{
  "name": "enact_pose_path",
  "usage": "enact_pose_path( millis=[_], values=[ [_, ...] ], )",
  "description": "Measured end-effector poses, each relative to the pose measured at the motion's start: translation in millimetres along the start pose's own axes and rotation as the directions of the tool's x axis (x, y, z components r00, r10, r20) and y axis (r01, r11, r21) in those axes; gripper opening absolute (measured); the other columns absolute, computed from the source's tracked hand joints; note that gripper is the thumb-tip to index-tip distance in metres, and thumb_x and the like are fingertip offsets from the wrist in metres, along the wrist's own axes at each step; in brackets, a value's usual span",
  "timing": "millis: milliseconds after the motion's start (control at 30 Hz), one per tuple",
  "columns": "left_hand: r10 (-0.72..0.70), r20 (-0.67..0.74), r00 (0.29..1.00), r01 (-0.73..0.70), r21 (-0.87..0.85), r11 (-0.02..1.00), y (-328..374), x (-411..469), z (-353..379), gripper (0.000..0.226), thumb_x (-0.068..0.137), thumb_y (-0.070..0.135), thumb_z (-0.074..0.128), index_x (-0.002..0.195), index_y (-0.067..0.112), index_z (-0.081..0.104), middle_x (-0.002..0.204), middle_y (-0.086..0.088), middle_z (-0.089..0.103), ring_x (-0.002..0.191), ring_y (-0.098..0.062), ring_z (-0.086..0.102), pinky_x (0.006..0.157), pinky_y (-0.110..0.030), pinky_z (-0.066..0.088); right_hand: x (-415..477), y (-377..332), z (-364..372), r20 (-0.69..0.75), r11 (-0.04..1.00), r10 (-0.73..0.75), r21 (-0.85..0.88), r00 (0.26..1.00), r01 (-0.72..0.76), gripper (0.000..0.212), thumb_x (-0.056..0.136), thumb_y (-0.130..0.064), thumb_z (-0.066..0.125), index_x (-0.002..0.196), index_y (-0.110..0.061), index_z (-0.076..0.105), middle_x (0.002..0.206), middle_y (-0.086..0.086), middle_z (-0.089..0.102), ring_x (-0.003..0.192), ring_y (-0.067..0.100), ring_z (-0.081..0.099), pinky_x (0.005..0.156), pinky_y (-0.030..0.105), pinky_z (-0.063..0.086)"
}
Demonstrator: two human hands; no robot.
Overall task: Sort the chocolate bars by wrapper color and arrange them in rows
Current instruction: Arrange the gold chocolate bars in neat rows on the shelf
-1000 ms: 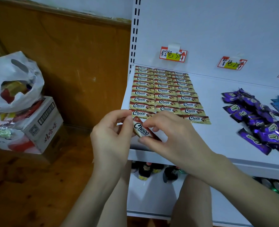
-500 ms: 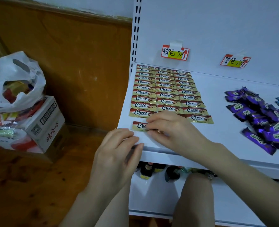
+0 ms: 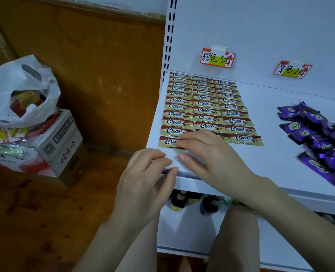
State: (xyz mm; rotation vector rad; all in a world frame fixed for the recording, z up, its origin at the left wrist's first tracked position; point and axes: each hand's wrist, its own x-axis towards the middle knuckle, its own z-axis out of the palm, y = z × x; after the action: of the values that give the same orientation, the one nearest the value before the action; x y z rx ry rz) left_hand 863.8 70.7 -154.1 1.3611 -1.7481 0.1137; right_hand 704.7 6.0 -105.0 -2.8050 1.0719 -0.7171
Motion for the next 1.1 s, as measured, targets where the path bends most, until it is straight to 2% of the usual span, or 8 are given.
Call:
enact_pose_path(
  millis=[133, 367, 600, 733, 867, 967, 1100],
  values=[
    [0.000, -0.010, 1.000, 0.000, -0.012, 1.000, 0.4, -0.1, 0.0, 0.030, 0.085, 0.027, 0.054, 0.088, 0.001, 0.070, 0.093, -0.011, 0.067, 0.097, -0.014, 0.051, 0.088, -0.016, 0.038, -2.4, 0.4, 2.3, -0.027, 0.999, -0.021, -0.025, 0.999, 0.020, 0.033, 0.089, -0.029, 0.046, 0.101, -0.008, 0.069, 0.102, 0.006, 0.066, 0.092, 0.028, 0.061, 0.075, 0.040, 0.052],
    [-0.013, -0.004, 1.000, 0.013, -0.019, 1.000, 1.0, 0.2, 0.6, 0.032, 0.084, 0.029, 0.054, 0.088, 0.003, 0.071, 0.094, -0.010, 0.068, 0.097, -0.012, 0.051, 0.089, -0.016, 0.037, -2.7, 1.6, 3.6, -0.004, 1.000, -0.019, -0.012, 1.000, 0.019, 0.033, 0.090, -0.029, 0.045, 0.103, -0.010, 0.068, 0.103, 0.005, 0.065, 0.091, 0.027, 0.059, 0.074, 0.039, 0.051],
    [0.014, -0.018, 1.000, -0.014, -0.002, 1.000, 0.3, -0.5, 0.8, 0.031, 0.084, 0.028, 0.054, 0.089, 0.002, 0.070, 0.094, -0.011, 0.067, 0.097, -0.013, 0.051, 0.089, -0.016, 0.037, -3.4, 1.7, 4.2, 0.000, 1.000, -0.001, -0.008, 1.000, 0.001, 0.034, 0.091, -0.029, 0.044, 0.105, -0.009, 0.067, 0.105, 0.005, 0.064, 0.095, 0.026, 0.059, 0.078, 0.038, 0.050],
    [0.045, -0.015, 0.999, -0.045, 0.016, 0.999, -0.3, -0.7, 0.3, 0.030, 0.086, 0.027, 0.055, 0.088, 0.001, 0.070, 0.093, -0.012, 0.067, 0.096, -0.015, 0.052, 0.088, -0.017, 0.037, -3.9, 1.0, 1.6, -0.068, 0.999, 0.012, 0.042, 0.998, -0.009, 0.035, 0.091, -0.028, 0.043, 0.108, -0.006, 0.066, 0.108, 0.008, 0.064, 0.102, 0.017, 0.053, 0.087, 0.028, 0.041],
    [0.122, -0.035, 0.992, -0.120, 0.046, 0.992, 3.9, 0.7, -4.6, 0.029, 0.087, 0.024, 0.057, 0.089, -0.002, 0.069, 0.094, -0.016, 0.068, 0.097, -0.020, 0.054, 0.086, -0.020, 0.040, -9.6, 8.7, -14.1, -0.096, 0.993, 0.102, 0.070, 0.990, -0.096, 0.040, 0.091, -0.032, 0.041, 0.109, -0.005, 0.065, 0.109, 0.008, 0.064, 0.105, 0.012, 0.049, 0.090, 0.019, 0.033],
    [0.173, -0.017, 0.985, -0.172, 0.013, 0.985, 19.7, 7.1, -6.8, 0.027, 0.087, 0.023, 0.055, 0.087, 0.000, 0.070, 0.091, -0.014, 0.069, 0.094, -0.019, 0.053, 0.085, -0.023, 0.040, -22.7, 21.9, -38.7, -0.128, 0.985, 0.171, 0.035, 0.977, -0.168, 0.042, 0.090, -0.033, 0.042, 0.105, -0.004, 0.067, 0.105, 0.010, 0.066, 0.100, 0.011, 0.050, 0.087, 0.012, 0.030],
    [0.247, 0.030, 0.969, -0.243, -0.094, 0.965, 47.4, 15.8, -1.8, 0.025, 0.088, 0.022, 0.053, 0.088, 0.003, 0.070, 0.089, -0.010, 0.069, 0.088, -0.020, 0.058, 0.080, -0.023, 0.040, -49.1, 34.8, -81.1, -0.198, 0.939, 0.332, -0.025, 0.922, -0.343, 0.035, 0.091, -0.030, 0.049, 0.104, -0.003, 0.067, 0.103, 0.009, 0.067, 0.098, 0.022, 0.057, 0.080, 0.013, 0.030]
  ],
)
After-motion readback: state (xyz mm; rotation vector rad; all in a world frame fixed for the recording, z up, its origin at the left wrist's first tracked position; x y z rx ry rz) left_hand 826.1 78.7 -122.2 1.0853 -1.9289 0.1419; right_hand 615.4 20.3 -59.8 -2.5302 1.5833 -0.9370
